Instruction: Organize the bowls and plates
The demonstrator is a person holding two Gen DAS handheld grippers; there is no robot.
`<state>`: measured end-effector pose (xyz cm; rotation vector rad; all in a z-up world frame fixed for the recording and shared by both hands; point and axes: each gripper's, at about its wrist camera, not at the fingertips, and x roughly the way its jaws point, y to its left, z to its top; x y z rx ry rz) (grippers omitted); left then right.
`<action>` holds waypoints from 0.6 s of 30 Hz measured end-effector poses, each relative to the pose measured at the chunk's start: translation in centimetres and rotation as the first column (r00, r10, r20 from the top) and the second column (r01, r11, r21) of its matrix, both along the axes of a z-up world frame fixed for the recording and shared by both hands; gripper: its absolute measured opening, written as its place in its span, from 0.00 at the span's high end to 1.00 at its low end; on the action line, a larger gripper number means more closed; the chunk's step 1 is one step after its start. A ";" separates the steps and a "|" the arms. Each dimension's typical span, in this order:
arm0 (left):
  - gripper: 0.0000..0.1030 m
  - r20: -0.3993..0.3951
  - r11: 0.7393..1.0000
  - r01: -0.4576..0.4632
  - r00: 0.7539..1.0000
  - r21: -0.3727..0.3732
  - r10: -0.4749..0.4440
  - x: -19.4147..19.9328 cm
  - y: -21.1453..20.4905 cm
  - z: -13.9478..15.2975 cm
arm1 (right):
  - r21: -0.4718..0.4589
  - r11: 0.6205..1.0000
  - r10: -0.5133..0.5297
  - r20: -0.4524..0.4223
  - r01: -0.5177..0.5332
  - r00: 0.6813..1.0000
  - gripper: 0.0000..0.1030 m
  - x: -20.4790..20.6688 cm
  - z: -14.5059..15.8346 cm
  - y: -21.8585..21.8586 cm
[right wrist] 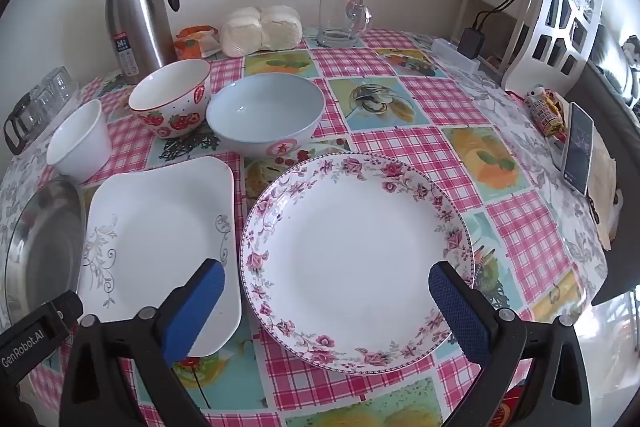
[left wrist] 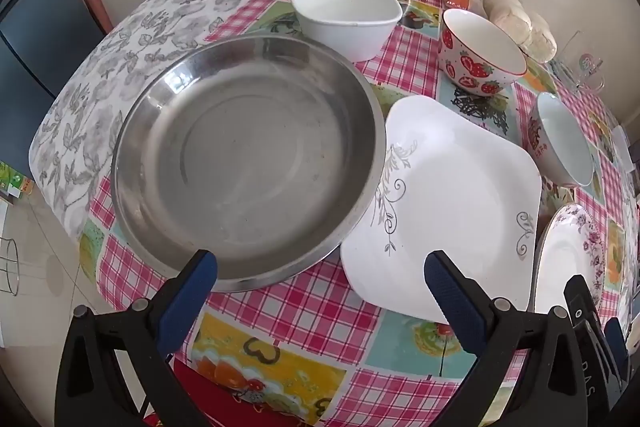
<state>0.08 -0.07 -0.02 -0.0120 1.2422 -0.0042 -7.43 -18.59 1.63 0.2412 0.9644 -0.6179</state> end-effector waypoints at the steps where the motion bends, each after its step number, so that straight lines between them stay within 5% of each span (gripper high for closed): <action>1: 0.00 0.012 1.000 -0.001 1.000 -0.001 0.001 -0.1 0.0 0.0 | -0.002 1.000 0.000 0.000 0.000 1.000 0.00 0.0 0.0 0.0; 18: 0.00 0.098 1.000 0.006 0.995 -0.015 -0.004 0.6 0.8 3.2 | 0.009 0.999 0.034 0.070 -0.035 0.997 0.00 0.0 0.9 0.5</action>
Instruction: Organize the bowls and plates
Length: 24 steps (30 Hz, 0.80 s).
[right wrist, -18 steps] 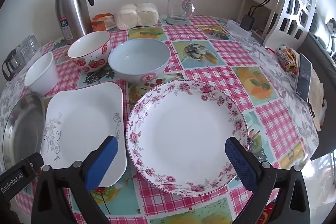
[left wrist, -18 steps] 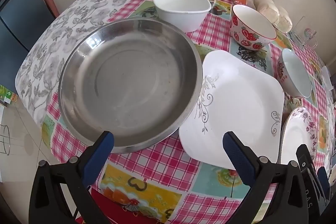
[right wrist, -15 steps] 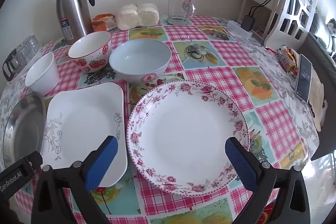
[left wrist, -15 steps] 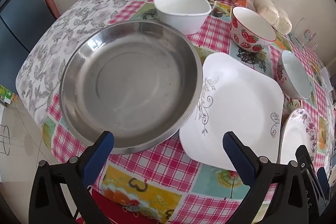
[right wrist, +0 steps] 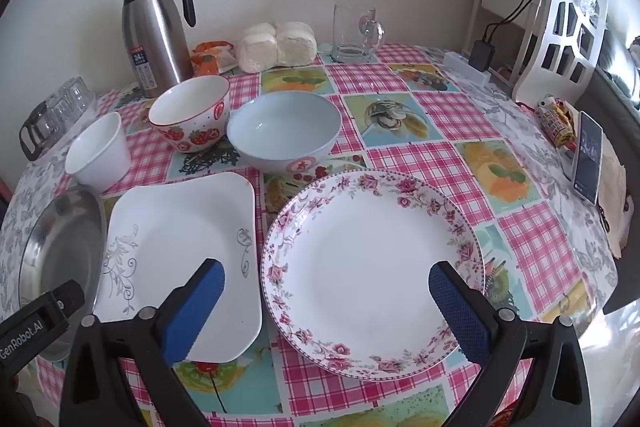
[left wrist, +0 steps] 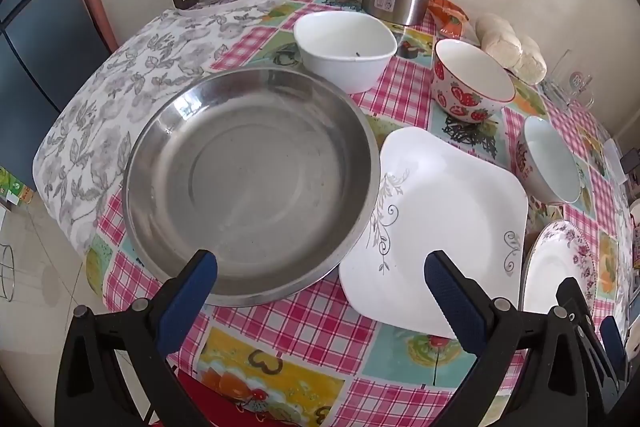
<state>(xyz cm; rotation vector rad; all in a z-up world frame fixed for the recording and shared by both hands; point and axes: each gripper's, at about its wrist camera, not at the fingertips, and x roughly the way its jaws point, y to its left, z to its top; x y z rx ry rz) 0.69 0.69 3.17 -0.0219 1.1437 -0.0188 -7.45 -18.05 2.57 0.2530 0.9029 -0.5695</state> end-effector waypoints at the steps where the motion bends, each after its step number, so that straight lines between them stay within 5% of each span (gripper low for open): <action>1: 0.00 0.005 1.000 0.000 1.000 -0.001 0.000 0.0 0.0 0.1 | 0.000 1.000 0.003 0.003 -0.003 1.000 0.00 0.0 0.1 0.0; 24: 0.00 0.024 1.000 -0.029 0.999 0.008 0.029 -0.7 0.4 -0.6 | 0.006 1.000 -0.006 -0.013 0.007 1.000 0.00 0.0 -0.4 -0.2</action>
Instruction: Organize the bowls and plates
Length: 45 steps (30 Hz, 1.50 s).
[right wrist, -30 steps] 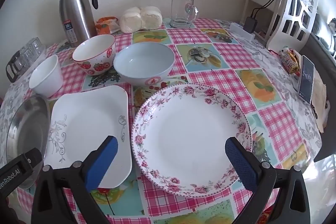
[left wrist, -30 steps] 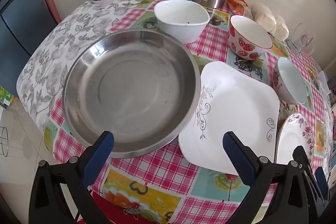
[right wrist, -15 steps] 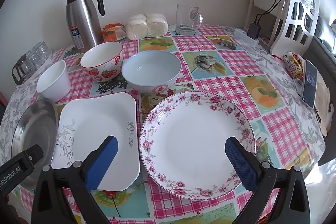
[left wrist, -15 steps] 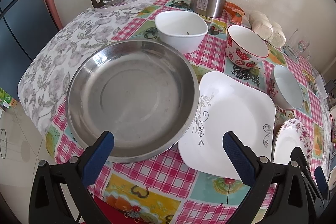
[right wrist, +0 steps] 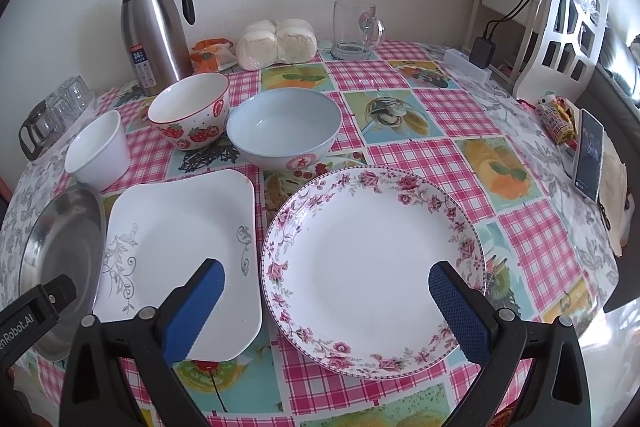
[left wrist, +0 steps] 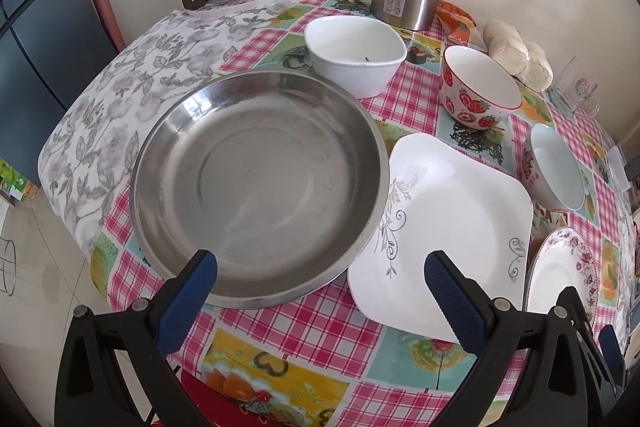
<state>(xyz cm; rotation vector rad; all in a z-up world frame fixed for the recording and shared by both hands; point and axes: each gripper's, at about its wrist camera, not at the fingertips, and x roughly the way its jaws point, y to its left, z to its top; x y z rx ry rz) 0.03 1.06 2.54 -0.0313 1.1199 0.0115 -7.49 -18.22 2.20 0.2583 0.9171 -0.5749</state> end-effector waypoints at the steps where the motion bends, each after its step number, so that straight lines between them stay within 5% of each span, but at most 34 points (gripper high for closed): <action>1: 0.00 -0.002 1.000 -0.001 1.000 0.000 0.001 0.0 0.0 0.0 | 0.000 1.000 -0.001 -0.001 0.001 1.000 0.00 0.0 0.0 0.0; 45: 0.00 -0.029 0.999 -0.012 1.000 -0.035 0.011 0.1 0.4 -0.5 | 0.003 1.000 -0.004 -0.031 0.004 1.000 0.00 0.3 -0.6 0.0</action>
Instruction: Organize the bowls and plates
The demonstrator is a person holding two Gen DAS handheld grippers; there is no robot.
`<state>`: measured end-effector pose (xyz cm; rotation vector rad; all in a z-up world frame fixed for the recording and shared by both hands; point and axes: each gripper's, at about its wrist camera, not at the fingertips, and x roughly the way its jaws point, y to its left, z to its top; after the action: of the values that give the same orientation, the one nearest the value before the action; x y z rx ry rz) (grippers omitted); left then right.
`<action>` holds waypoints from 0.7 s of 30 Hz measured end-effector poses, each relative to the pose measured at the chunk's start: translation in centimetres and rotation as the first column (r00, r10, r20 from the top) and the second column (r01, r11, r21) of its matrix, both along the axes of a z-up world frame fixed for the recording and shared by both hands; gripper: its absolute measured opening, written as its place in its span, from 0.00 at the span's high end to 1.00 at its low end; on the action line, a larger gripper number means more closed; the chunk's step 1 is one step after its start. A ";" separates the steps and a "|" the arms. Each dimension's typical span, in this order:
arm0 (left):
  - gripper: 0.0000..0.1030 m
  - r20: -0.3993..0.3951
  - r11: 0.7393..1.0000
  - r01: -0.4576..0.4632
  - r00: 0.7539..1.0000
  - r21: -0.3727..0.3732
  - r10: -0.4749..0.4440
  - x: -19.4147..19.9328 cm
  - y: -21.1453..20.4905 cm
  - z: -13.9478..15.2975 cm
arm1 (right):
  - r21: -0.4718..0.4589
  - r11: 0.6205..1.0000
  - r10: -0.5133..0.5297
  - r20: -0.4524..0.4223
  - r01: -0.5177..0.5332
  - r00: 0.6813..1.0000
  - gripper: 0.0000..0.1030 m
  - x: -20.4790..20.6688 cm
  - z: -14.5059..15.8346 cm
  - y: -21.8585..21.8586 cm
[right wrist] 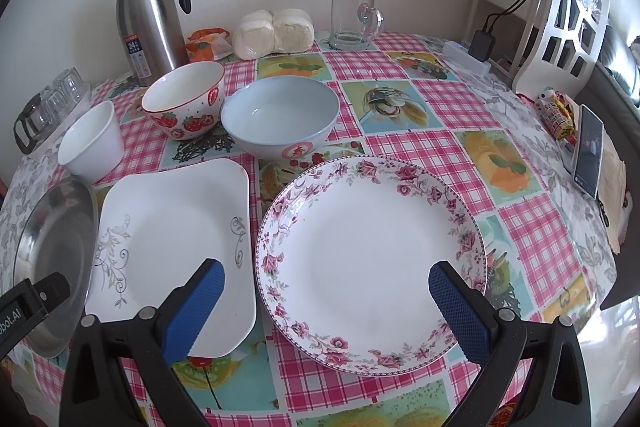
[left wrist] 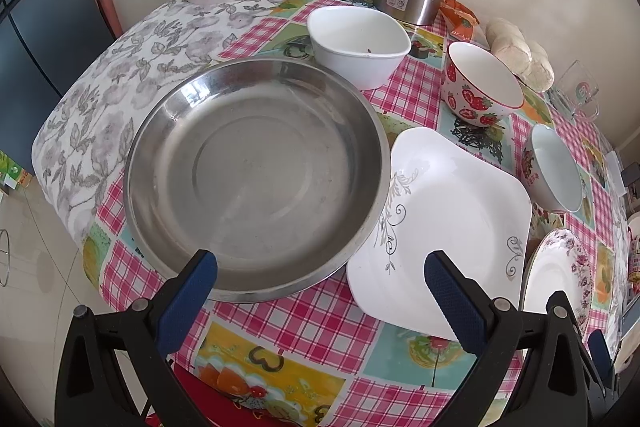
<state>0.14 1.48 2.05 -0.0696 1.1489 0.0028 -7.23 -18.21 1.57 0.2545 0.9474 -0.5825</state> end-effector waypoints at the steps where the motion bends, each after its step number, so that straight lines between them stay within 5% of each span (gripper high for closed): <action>1: 0.00 0.000 1.000 -0.001 1.000 0.000 0.001 0.0 0.1 0.0 | 0.001 1.000 0.000 0.000 0.000 1.000 0.00 0.0 0.0 0.0; 6: 0.00 -0.010 0.999 -0.038 0.999 -0.019 0.038 0.6 1.5 -0.1 | 0.010 1.000 0.008 0.002 -0.008 1.000 0.00 0.3 -0.2 0.5; 11: 0.00 0.013 0.985 -0.170 0.985 0.008 0.170 1.5 5.6 0.0 | 0.078 0.994 0.071 0.006 -0.072 0.997 0.00 1.3 -0.8 2.0; 21: 0.00 0.039 0.901 -0.430 0.901 -0.063 0.432 2.4 14.3 -0.9 | 0.181 0.954 0.236 0.037 -0.239 0.971 0.00 3.8 -1.9 6.7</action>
<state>2.55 15.74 1.15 -0.3697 1.0617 0.3644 -3.43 -11.46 -0.38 0.3048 1.0017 -0.2712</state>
